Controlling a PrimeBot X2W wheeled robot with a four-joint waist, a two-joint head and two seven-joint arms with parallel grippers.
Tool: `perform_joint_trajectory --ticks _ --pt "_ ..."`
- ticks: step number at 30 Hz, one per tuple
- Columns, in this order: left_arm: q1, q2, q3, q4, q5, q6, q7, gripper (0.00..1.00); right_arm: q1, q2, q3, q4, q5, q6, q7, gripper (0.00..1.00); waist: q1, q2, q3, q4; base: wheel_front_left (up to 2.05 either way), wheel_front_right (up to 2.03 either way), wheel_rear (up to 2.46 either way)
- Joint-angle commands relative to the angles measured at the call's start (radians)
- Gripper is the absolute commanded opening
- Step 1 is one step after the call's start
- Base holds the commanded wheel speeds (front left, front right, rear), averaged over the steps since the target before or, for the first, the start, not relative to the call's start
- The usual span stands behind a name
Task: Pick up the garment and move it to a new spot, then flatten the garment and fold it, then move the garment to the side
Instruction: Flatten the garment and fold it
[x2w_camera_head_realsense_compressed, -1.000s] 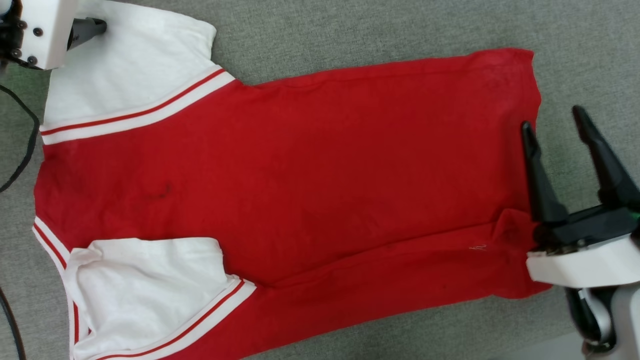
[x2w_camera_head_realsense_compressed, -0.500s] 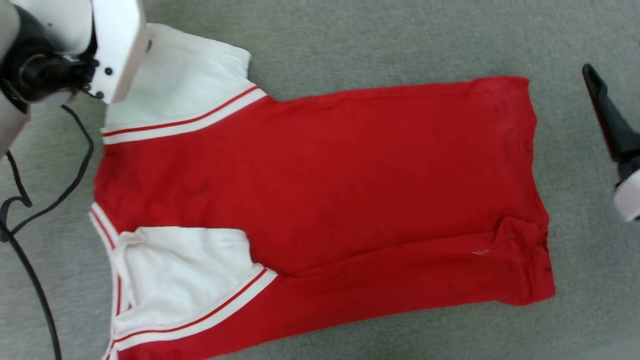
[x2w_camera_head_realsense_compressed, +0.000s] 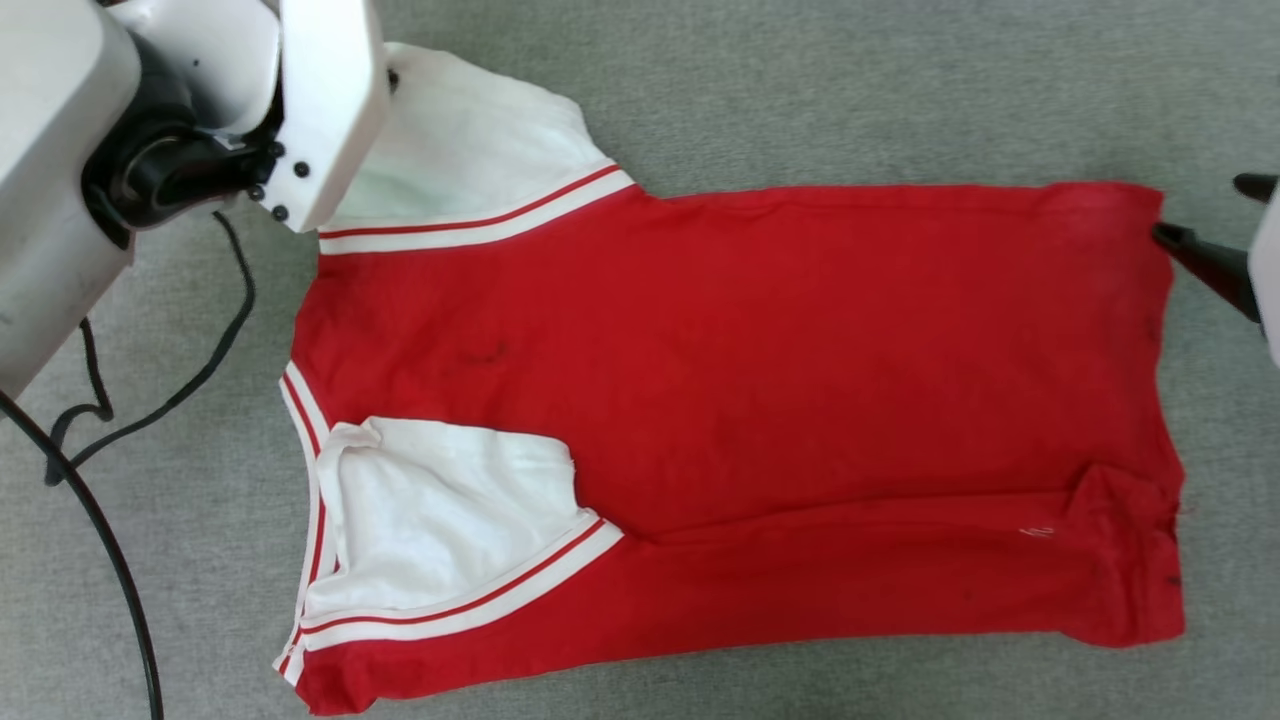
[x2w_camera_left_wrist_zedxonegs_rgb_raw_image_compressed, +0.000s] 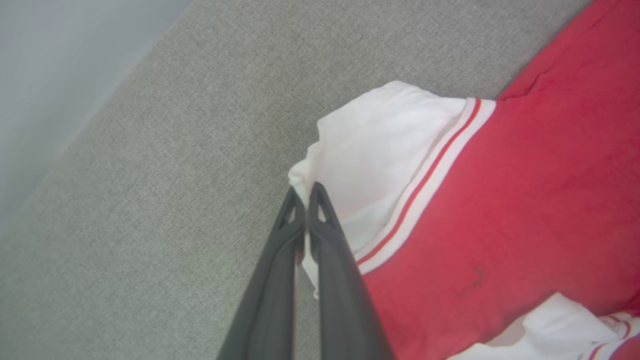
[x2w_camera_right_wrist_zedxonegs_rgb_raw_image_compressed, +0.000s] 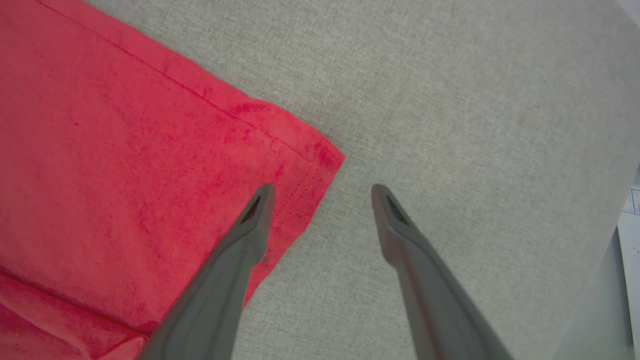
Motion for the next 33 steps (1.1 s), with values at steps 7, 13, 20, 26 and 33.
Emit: perform_joint_trajectory --ticks 7,13,20,26,33 --pt "-0.042 0.000 -0.026 -0.041 0.000 -0.001 -0.031 0.00 -0.094 0.088 0.104 0.178 -0.002 0.000 0.006 1.00 0.0000 0.0000 0.048 0.037 0.00 0.00 0.00" --pt "-0.047 0.013 -0.041 -0.049 -0.011 -0.001 -0.060 0.00 -0.042 0.119 0.222 0.257 0.033 0.001 0.009 1.00 0.0000 0.0000 0.061 0.044 0.00 0.00 0.00" --pt "-0.015 0.031 -0.064 -0.050 -0.028 -0.001 -0.121 0.00 -0.087 0.104 0.228 0.297 0.047 0.000 -0.145 0.00 0.0000 0.0000 0.017 0.034 0.00 0.00 0.00" --pt "0.040 0.062 -0.081 -0.090 -0.047 -0.001 -0.195 0.00 -0.076 0.063 0.236 0.285 0.067 0.000 -0.297 0.00 0.0000 0.0000 -0.085 0.032 0.00 0.00 0.00" --pt "0.157 0.133 -0.099 -0.193 -0.061 -0.001 -0.253 0.00 0.013 0.010 0.266 0.256 0.091 0.000 -0.404 0.00 0.0000 0.0000 -0.189 0.043 0.00 0.00 0.00"
